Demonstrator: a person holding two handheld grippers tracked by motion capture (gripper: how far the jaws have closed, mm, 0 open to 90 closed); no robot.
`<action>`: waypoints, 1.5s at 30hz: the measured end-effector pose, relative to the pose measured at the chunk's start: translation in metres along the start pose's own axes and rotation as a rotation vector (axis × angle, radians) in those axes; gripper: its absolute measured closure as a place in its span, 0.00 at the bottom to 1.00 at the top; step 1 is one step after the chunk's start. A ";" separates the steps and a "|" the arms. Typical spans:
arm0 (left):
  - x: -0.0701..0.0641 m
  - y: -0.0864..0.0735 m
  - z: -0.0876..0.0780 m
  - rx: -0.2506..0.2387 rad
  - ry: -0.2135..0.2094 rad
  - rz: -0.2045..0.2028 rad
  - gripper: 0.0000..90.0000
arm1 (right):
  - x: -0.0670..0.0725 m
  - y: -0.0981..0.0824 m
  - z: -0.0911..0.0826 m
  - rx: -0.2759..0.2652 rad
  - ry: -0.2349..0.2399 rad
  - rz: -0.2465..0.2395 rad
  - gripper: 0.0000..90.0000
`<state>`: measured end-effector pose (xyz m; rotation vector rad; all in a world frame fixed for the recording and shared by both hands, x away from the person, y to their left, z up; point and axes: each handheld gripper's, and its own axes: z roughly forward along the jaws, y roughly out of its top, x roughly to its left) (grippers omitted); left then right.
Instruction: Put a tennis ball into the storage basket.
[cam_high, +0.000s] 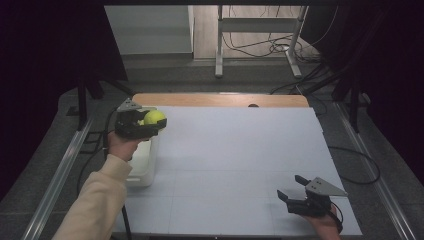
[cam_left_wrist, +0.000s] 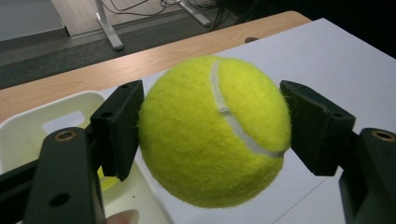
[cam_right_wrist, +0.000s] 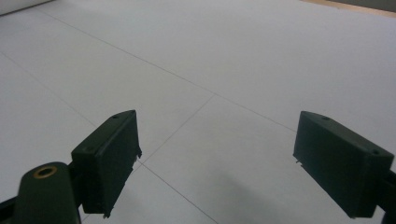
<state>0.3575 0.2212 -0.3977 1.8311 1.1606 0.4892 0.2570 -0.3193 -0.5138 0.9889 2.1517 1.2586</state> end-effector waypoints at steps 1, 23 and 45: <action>0.003 -0.001 -0.003 -0.001 0.007 -0.006 0.30 | 0.000 0.000 0.000 0.000 0.000 0.000 0.16; 0.030 -0.014 -0.012 0.025 0.072 -0.053 0.30 | 0.000 0.000 0.001 0.004 -0.002 -0.001 0.16; 0.045 -0.024 -0.008 0.070 0.105 -0.076 0.30 | 0.000 0.000 0.001 0.009 -0.003 -0.003 0.16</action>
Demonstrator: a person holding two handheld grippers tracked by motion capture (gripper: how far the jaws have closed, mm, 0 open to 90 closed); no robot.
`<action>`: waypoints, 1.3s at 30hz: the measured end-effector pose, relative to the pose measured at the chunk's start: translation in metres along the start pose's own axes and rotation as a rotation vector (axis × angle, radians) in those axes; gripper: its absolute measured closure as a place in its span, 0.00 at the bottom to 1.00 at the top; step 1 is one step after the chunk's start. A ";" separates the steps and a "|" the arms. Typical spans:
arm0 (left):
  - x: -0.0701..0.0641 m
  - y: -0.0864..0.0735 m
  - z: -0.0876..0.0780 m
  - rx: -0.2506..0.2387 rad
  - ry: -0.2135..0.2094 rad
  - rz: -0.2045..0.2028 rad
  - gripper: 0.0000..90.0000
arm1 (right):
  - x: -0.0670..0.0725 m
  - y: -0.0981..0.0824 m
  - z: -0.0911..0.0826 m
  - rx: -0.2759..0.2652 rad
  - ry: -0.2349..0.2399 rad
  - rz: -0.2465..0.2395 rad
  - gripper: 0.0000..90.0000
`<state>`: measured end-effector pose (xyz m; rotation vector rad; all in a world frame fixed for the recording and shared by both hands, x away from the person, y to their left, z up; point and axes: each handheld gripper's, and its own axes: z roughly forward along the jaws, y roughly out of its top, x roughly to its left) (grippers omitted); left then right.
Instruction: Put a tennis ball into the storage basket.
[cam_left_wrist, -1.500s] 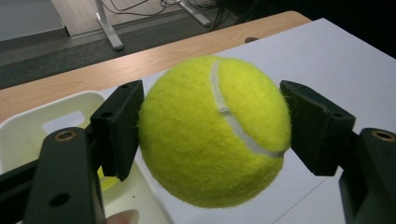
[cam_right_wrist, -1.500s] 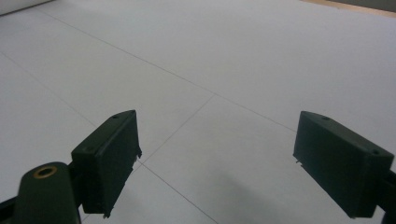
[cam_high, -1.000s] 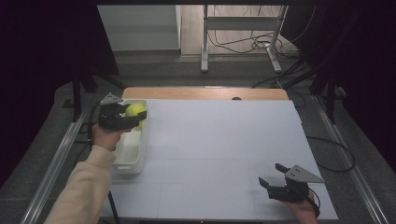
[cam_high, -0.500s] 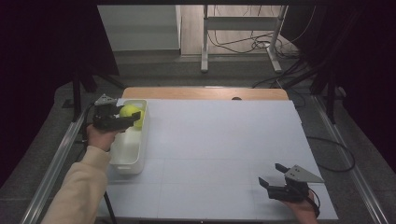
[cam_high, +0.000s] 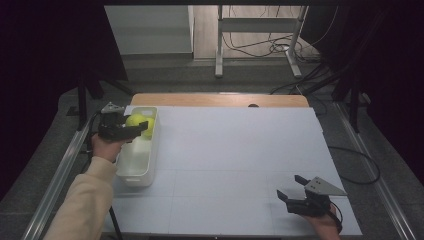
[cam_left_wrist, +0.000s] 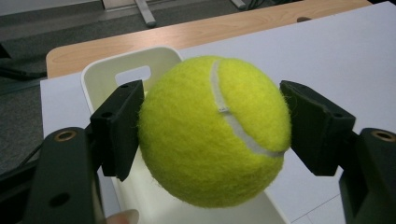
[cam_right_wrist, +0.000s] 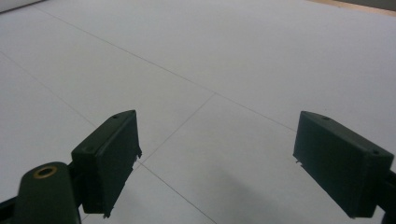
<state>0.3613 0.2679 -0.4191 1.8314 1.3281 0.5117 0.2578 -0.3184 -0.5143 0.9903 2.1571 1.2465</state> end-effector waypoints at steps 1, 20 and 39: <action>0.000 -0.001 0.001 0.004 0.000 -0.003 0.30 | 0.000 0.000 0.000 0.000 0.000 0.000 0.16; 0.006 -0.007 0.015 0.064 0.013 -0.014 0.30 | 0.000 0.000 0.000 0.001 0.000 -0.001 0.16; 0.006 -0.013 0.031 0.165 0.006 -0.019 0.29 | 0.000 0.000 0.001 0.003 -0.001 0.000 0.16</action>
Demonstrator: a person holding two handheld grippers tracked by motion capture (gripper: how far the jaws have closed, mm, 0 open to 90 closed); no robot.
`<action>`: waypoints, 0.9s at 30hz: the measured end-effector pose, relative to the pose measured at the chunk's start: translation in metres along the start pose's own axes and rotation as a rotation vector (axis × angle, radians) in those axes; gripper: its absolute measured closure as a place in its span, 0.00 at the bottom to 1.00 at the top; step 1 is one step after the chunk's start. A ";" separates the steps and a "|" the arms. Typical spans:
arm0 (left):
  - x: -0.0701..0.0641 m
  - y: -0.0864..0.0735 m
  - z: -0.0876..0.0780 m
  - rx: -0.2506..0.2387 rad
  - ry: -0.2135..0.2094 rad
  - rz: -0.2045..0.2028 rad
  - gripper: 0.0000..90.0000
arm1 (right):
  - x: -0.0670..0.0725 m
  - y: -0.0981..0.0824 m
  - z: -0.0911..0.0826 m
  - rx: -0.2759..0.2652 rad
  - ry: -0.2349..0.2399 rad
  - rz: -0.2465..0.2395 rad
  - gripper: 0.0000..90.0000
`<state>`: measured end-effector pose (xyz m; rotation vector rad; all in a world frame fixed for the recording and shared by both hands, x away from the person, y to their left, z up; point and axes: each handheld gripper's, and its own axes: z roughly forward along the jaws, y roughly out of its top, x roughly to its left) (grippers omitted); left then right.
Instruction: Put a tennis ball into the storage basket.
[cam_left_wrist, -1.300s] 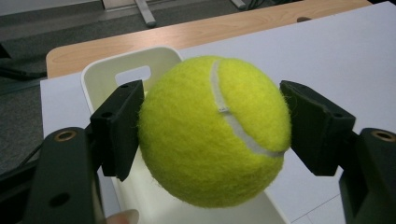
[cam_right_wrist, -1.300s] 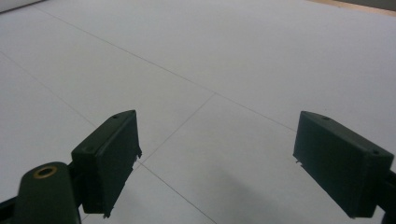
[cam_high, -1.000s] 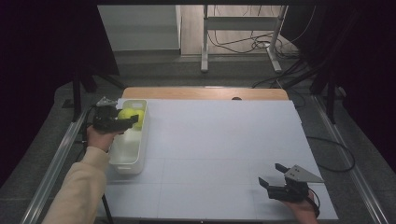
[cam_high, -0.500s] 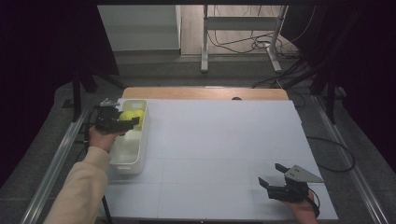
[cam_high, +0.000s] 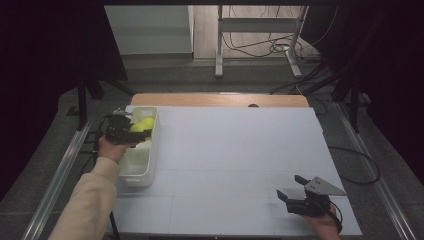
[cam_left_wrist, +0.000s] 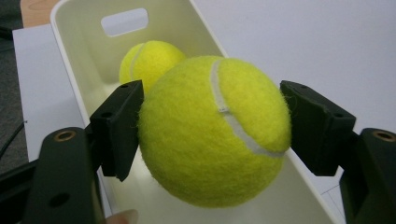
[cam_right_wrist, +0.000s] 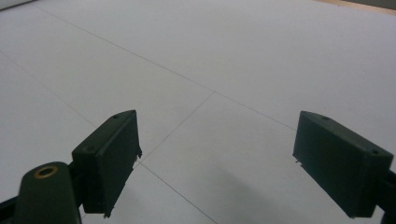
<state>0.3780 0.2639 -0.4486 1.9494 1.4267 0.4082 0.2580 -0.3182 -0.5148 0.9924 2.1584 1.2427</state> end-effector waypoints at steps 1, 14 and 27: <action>0.000 0.000 0.000 0.000 0.000 0.000 0.30 | 0.000 0.000 0.000 0.000 0.000 0.001 0.16; 0.001 -0.002 0.000 0.004 0.000 -0.005 0.29 | 0.000 0.000 0.000 0.000 -0.001 0.001 0.16; -0.005 0.000 -0.009 -0.063 -0.031 -0.013 0.15 | 0.000 0.000 0.000 0.000 -0.005 -0.001 0.16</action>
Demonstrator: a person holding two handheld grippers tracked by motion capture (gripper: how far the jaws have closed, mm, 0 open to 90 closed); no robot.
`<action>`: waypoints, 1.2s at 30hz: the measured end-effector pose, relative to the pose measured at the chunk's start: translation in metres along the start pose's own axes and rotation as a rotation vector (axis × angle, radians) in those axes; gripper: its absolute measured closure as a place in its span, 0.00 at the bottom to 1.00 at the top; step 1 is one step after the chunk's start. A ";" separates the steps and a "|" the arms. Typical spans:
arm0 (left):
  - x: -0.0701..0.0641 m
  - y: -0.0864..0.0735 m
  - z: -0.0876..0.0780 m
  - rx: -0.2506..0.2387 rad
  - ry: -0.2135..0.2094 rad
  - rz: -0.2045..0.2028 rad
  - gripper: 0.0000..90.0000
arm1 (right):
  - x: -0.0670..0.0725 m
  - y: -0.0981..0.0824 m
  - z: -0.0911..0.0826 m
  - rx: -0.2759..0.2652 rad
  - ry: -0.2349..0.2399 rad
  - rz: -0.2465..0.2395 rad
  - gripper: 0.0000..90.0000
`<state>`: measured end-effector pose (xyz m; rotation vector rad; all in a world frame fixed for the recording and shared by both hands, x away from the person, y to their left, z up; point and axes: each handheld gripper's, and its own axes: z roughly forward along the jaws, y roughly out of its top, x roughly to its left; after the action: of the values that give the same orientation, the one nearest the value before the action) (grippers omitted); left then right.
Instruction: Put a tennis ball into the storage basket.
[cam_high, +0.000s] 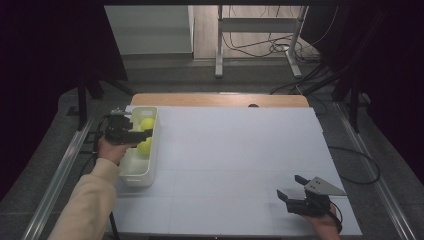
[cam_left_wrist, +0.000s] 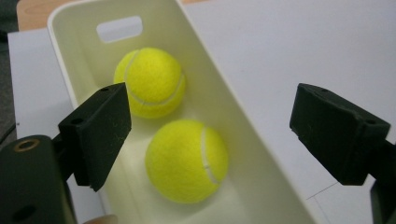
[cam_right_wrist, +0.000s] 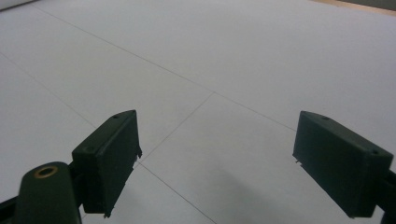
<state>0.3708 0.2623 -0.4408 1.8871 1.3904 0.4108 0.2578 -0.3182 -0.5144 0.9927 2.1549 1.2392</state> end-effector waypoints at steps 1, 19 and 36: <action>-0.001 0.000 -0.001 -0.006 -0.003 0.005 0.15 | 0.000 0.000 0.000 -0.001 0.000 0.000 0.16; -0.026 -0.007 -0.031 -0.158 -0.095 0.078 0.15 | 0.001 0.000 -0.001 -0.006 -0.002 0.000 0.16; -0.077 -0.030 -0.040 -0.233 -0.295 0.173 0.15 | 0.002 0.001 -0.003 -0.024 -0.009 -0.011 0.17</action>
<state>0.2968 0.2108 -0.4224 1.7961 0.9484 0.3452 0.2552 -0.3179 -0.5126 0.9737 2.1309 1.2508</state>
